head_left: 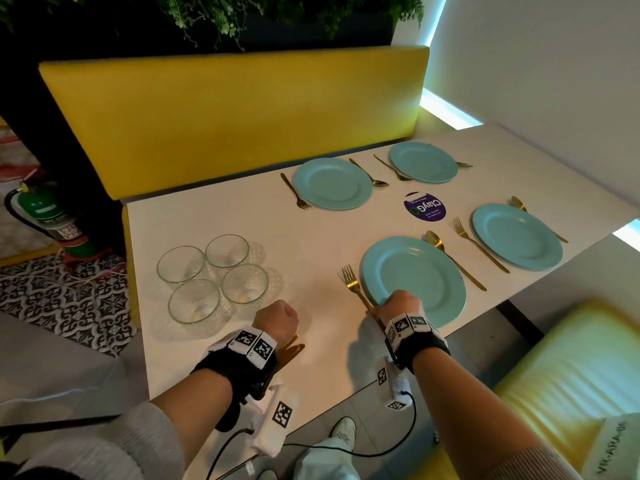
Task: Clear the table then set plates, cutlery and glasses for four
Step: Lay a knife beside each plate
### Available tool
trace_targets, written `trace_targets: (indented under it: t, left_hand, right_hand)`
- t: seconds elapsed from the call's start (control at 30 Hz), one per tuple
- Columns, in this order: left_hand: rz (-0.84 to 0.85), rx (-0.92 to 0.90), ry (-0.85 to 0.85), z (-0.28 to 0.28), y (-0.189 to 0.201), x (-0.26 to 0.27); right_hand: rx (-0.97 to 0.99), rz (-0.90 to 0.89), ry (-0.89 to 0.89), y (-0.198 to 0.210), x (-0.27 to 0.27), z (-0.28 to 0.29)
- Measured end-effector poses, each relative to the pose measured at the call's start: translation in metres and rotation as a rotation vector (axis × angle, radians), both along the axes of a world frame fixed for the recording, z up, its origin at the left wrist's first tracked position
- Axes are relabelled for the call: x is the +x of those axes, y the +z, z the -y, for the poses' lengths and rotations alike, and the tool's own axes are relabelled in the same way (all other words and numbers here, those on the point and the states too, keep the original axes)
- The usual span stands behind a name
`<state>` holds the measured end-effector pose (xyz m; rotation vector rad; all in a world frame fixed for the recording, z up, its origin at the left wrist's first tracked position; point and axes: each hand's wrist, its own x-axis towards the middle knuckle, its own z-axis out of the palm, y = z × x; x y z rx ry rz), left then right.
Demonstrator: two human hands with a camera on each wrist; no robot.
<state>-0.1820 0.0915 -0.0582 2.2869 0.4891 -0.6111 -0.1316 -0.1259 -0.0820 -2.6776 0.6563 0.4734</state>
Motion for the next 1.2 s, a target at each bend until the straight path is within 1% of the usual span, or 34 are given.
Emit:
trace_targets:
  t: [0.13,0.23,0.33,0.4,0.43,0.5,0.63,0.8,0.87,1.0,1.1,1.2]
  left_hand:
    - [-0.050,0.270,-0.150,-0.009,-0.003,-0.020]
    - [-0.153,0.506,-0.211,-0.019,-0.007,-0.042]
    - [-0.218,0.615,-0.218,-0.032,-0.015,-0.063]
    - [-0.182,0.659,-0.283,-0.039,-0.015,-0.072]
    - [-0.156,0.669,-0.323,-0.042,-0.016,-0.076]
    - [-0.110,0.646,-0.341,-0.047,-0.019,-0.081]
    - [-0.086,0.573,-0.361,-0.057,-0.018,-0.084]
    - [-0.059,0.565,-0.412,-0.061,-0.017,-0.090]
    - [-0.039,0.553,-0.412,-0.061,-0.015,-0.092]
    - [0.063,0.545,-0.432,-0.059,-0.020,-0.097]
    - [0.067,0.570,-0.401,-0.055,-0.027,-0.097]
    - [0.080,0.533,-0.364,-0.052,-0.032,-0.096]
  right_hand:
    - [0.033,0.028,0.032,0.013,-0.006,-0.009]
    - [0.072,0.016,0.131,0.025,-0.016,-0.024]
    - [0.061,0.023,0.277,0.031,-0.032,-0.043]
    - [0.059,0.031,0.336,0.028,-0.046,-0.056]
    - [0.067,0.024,0.349,0.026,-0.052,-0.061]
    - [0.067,0.008,0.377,0.025,-0.063,-0.071]
    - [0.034,0.016,0.439,0.024,-0.078,-0.087]
    - [-0.003,0.003,0.515,0.017,-0.095,-0.097]
    - [-0.007,0.004,0.525,0.017,-0.099,-0.098]
    - [-0.008,-0.002,0.540,0.017,-0.103,-0.097]
    - [0.019,-0.004,0.515,0.017,-0.104,-0.094]
    - [0.060,0.000,0.480,0.016,-0.107,-0.089]
